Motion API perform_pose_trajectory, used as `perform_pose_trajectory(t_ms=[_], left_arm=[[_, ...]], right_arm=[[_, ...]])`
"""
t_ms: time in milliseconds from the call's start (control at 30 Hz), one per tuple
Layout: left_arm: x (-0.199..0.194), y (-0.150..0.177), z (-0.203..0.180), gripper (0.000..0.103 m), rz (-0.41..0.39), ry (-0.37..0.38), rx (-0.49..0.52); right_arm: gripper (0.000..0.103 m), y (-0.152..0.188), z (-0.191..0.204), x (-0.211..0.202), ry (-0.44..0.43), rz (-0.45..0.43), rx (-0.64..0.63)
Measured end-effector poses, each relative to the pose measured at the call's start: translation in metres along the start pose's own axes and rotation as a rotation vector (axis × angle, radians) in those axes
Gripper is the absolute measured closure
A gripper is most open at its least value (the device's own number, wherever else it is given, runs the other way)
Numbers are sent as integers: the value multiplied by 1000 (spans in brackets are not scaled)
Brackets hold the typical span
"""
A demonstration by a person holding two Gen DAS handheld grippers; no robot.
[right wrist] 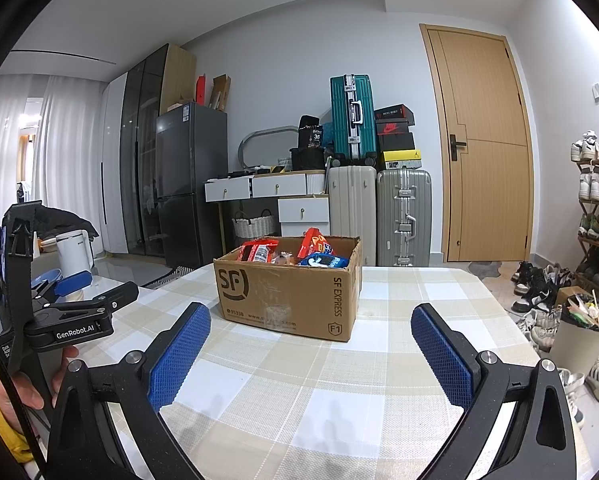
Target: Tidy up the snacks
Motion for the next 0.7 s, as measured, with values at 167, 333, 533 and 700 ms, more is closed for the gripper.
perform_pose_trajectory(t_ms=[167, 333, 533, 700], left_arm=[[-2, -1, 0, 1, -1, 1, 0], [-2, -1, 0, 1, -1, 1, 1], [-2, -1, 2, 1, 1, -22, 3], [-3, 0, 3, 1, 6, -20, -2]], right_arm=[[1, 0, 0, 0, 0, 1, 1], [1, -1, 0, 0, -1, 2, 0], [1, -1, -1, -1, 0, 3, 2], [1, -2, 0, 0, -2, 4, 0]])
Point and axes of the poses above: each gripper's, at about its wrist camera, not at the fingertips, and x roughly the way its jaws point, z to its left, y to its underside, the point moved 9 cm from there along x, roughly the way its jaws point, and after that the axes turned 10 degrees about -z, right-handed, at the moved point
